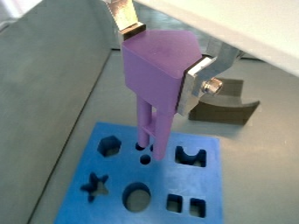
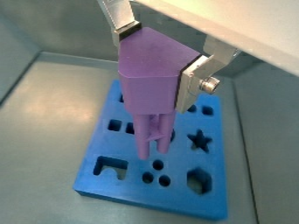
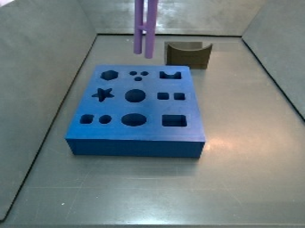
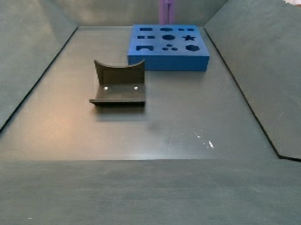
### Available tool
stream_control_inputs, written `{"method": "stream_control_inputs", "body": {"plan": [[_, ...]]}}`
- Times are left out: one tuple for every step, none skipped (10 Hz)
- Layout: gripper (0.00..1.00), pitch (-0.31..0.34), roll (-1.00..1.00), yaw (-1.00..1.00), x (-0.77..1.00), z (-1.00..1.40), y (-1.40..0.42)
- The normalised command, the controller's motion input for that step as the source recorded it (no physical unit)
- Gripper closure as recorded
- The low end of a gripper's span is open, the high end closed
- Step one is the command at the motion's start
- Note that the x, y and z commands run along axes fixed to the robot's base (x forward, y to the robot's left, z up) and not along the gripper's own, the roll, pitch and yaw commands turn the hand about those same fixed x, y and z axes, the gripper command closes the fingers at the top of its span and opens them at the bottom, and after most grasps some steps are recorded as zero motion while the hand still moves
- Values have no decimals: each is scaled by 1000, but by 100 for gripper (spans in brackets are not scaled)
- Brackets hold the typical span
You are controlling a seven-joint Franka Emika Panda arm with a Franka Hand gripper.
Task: Insert the 3 prong object.
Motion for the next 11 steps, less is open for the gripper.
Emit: {"method": "stream_control_inputs", "body": {"plan": [[100, -34, 34, -1000, -57, -214, 0], [100, -33, 23, -1000, -51, -226, 0], [100, -17, 10, -1000, -43, -266, 0], [100, -11, 3, -1000, -31, -283, 0], [100, -4, 10, -1000, 0, -291, 0], [100, -40, 29, -1000, 0, -314, 14], [100, -89, 50, -789, -149, -403, 229], [100, -136, 40, -623, -369, -449, 334], [100, -34, 0, -174, -91, -157, 151], [100, 0, -14, -60, 0, -29, 91], [100, -54, -33, -9, 0, -54, 0]]}}
